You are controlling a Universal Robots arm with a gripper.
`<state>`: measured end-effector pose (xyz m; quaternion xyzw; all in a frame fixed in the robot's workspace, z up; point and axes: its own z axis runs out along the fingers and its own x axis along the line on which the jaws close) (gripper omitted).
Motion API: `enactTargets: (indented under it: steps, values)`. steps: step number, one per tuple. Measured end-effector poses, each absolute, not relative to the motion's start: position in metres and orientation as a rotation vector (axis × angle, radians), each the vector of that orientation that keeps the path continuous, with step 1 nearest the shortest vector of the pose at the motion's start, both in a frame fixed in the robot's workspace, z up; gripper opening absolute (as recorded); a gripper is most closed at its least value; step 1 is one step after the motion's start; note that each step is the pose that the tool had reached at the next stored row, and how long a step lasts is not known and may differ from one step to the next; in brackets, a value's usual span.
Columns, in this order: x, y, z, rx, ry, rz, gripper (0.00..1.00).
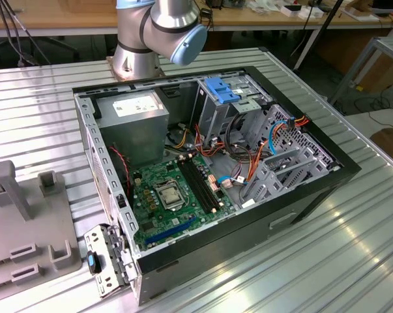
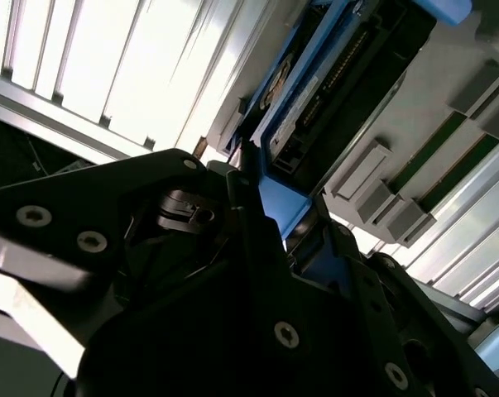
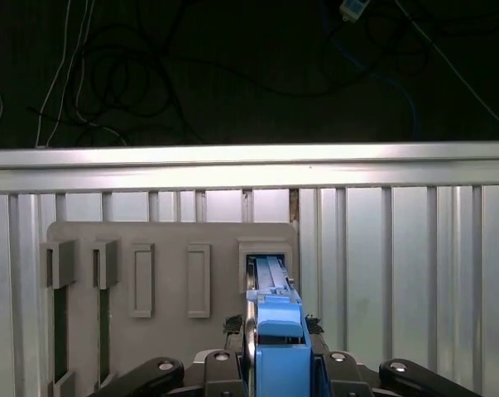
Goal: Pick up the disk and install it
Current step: 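Pick up the disk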
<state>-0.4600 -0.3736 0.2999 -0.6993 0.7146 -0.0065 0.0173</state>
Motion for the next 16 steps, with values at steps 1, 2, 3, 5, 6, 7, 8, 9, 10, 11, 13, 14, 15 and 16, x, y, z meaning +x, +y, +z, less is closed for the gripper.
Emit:
enactTargets:
  steps: [1, 2, 3, 5, 6, 7, 8, 9, 10, 11, 13, 14, 15, 16]
  values:
    - [-0.46, -0.374, 0.3, -2.173, 2.221, -0.02, 0.37]
    - [-0.46, -0.374, 0.3, -2.173, 2.22, -0.02, 0.37]
    - [-0.46, -0.374, 0.3, -2.173, 2.22, -0.02, 0.37]
    - [-0.46, -0.374, 0.3, -2.173, 2.22, -0.02, 0.37]
    - [-0.46, -0.374, 0.301, -2.173, 2.22, -0.021, 0.37]
    - [-0.46, -0.374, 0.302, -2.174, 2.221, -0.022, 0.37]
    - [-0.46, -0.374, 0.304, -2.175, 2.222, -0.024, 0.37]
    - [-0.46, -0.374, 0.306, -2.176, 2.223, -0.025, 0.37]
    - [-0.46, -0.374, 0.307, -2.177, 2.223, -0.027, 0.37]
    - [-0.46, -0.374, 0.308, -2.177, 2.224, -0.029, 0.37]
    - [-0.46, -0.374, 0.31, -2.179, 2.225, -0.032, 0.37]
    - [-0.46, -0.374, 0.312, -2.179, 2.226, -0.033, 0.37]
    - [-0.46, -0.374, 0.313, -2.18, 2.227, -0.035, 0.37]
    - [-0.46, -0.374, 0.315, -2.18, 2.227, -0.036, 0.37]
